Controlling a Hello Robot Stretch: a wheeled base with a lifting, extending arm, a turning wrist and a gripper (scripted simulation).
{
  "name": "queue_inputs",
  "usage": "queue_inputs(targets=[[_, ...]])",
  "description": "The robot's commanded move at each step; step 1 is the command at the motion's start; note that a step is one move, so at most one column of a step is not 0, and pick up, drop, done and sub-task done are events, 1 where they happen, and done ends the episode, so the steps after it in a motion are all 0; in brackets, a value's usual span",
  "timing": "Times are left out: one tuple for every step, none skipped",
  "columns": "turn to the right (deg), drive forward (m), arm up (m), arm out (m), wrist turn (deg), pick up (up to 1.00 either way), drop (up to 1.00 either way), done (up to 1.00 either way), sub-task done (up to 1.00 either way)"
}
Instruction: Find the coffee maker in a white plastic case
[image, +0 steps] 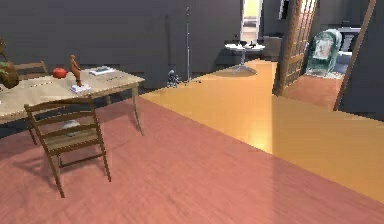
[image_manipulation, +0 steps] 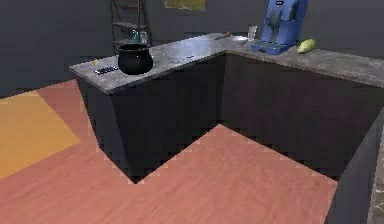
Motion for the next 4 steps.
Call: queue_inputs(targets=[[27.0, 0.0, 0.0, 0.0, 0.0, 0.0, 0.0, 0.0, 0.0], [0.0, 0.1, 0.0, 0.0, 0.0, 0.0, 0.0, 0.0, 0.0], [45.0, 0.0, 0.0, 0.0, 0.0, 0.0, 0.0, 0.0, 0.0], [27.0, 0.0, 0.0, 0.0, 0.0, 0.0, 0.0, 0.0, 0.0]])
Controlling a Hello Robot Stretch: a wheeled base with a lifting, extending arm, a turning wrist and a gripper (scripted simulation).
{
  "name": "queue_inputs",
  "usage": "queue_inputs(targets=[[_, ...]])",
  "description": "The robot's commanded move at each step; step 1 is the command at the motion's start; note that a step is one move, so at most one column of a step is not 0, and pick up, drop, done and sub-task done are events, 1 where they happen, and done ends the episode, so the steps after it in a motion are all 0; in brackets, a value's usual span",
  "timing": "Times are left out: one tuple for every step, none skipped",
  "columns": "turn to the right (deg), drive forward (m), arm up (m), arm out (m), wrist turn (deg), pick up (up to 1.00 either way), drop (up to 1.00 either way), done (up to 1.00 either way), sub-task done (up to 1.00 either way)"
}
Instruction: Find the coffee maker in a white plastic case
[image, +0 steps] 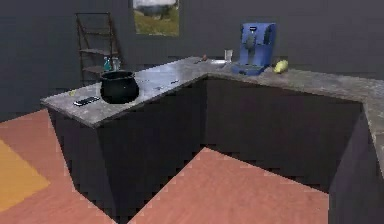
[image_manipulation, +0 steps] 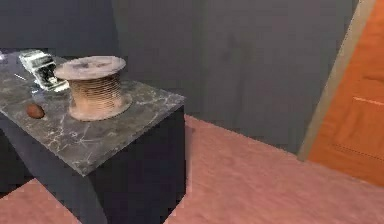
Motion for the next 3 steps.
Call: queue_inputs(targets=[[0.0, 0.35, 0.0, 0.0, 0.0, 0.0, 0.0, 0.0, 0.0], [33.0, 0.0, 0.0, 0.0, 0.0, 0.0, 0.0, 0.0, 0.0], [0.0, 0.15, 0.0, 0.0, 0.0, 0.0, 0.0, 0.0, 0.0]])
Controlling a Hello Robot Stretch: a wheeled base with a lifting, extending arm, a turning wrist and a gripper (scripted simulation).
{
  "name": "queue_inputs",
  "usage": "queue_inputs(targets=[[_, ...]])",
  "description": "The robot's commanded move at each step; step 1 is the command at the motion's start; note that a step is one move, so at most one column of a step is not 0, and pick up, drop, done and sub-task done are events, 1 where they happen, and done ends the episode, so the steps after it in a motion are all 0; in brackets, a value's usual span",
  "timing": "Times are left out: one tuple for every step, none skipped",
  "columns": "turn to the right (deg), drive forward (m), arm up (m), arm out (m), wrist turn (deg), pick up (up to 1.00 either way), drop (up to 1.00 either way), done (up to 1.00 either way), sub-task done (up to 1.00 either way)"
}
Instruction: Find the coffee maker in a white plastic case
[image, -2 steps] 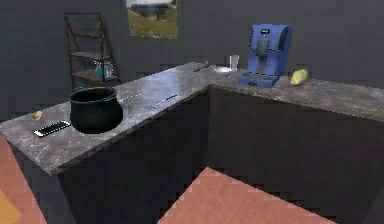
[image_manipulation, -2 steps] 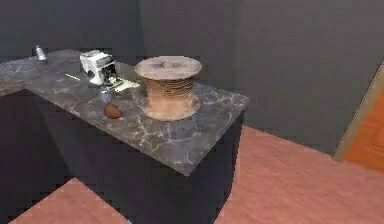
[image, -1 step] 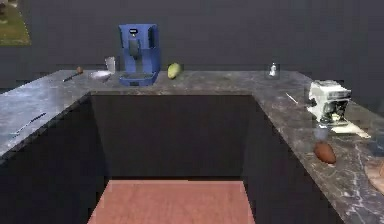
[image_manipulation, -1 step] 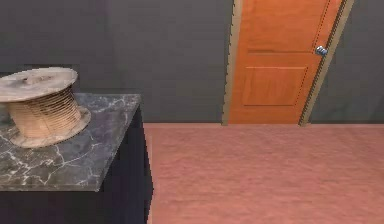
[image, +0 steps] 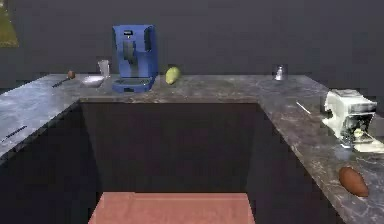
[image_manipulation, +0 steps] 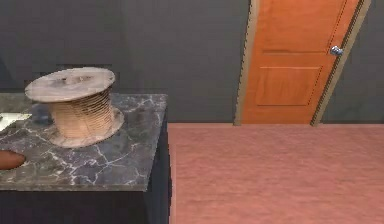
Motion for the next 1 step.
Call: queue_inputs(targets=[[0.0, 0.45, 0.0, 0.0, 0.0, 0.0, 0.0, 0.0, 0.0]])
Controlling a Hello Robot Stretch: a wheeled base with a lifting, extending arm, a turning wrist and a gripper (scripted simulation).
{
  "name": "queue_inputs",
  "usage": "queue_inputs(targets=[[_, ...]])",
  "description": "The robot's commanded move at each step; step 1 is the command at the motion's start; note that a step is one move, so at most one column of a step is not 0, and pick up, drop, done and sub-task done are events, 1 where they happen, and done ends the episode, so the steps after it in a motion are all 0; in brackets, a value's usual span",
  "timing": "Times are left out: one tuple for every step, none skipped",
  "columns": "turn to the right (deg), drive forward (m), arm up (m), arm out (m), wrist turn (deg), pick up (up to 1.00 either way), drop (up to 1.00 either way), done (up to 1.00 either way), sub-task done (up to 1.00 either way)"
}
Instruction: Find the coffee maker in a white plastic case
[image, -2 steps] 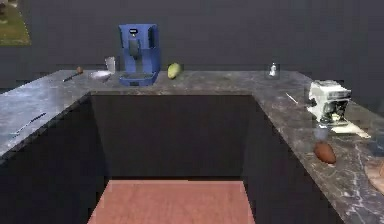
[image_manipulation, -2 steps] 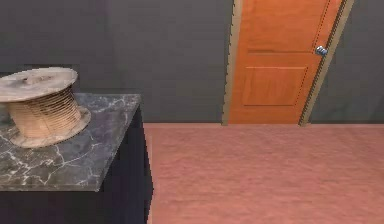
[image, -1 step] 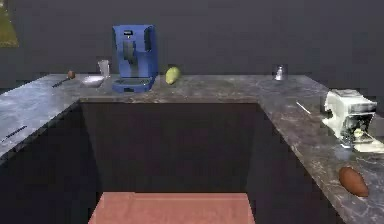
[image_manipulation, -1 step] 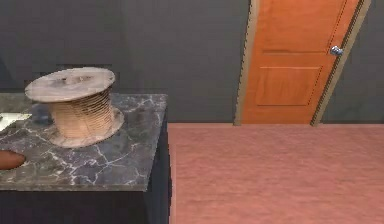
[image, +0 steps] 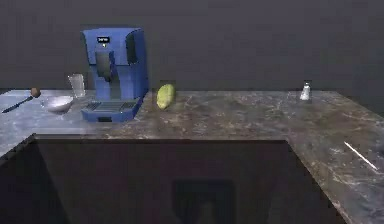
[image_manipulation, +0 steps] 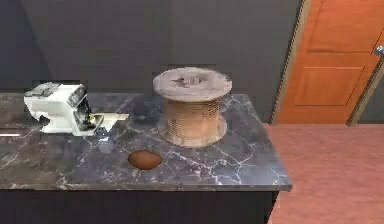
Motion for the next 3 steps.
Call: queue_inputs(targets=[[45.0, 0.0, 0.0, 0.0, 0.0, 0.0, 0.0, 0.0, 0.0], [15.0, 0.0, 0.0, 0.0, 0.0, 0.0, 0.0, 0.0, 0.0], [0.0, 0.0, 0.0, 0.0, 0.0, 0.0, 0.0, 1.0, 0.0]])
